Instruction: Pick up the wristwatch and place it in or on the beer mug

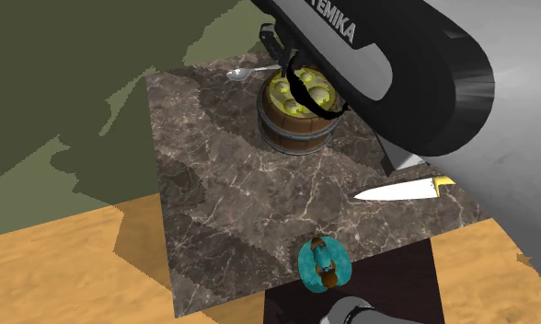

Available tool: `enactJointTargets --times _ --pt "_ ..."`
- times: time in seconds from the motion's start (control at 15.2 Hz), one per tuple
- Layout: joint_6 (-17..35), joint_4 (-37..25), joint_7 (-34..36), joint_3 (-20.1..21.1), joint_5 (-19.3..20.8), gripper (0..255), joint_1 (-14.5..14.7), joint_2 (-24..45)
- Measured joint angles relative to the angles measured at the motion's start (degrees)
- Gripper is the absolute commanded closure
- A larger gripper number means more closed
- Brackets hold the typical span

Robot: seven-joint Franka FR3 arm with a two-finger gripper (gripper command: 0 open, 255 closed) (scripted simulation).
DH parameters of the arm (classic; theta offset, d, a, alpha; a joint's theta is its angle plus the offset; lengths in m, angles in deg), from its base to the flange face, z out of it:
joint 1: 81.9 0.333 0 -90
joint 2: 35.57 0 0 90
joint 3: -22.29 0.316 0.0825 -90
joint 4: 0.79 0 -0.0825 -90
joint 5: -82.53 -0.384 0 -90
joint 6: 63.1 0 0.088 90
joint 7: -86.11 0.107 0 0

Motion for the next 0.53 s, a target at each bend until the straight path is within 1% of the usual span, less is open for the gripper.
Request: enactJointTargets --times 0.2,0.26,0.53 --pt "0.07 0.02 0.00 0.00 0.01 255 0.00 0.01" --pt "0.08 0.02 0.00 0.00 0.01 0 0.00 0.02" --pt "0.07 0.06 0.00 0.01 0.01 0 0.00 0.04"
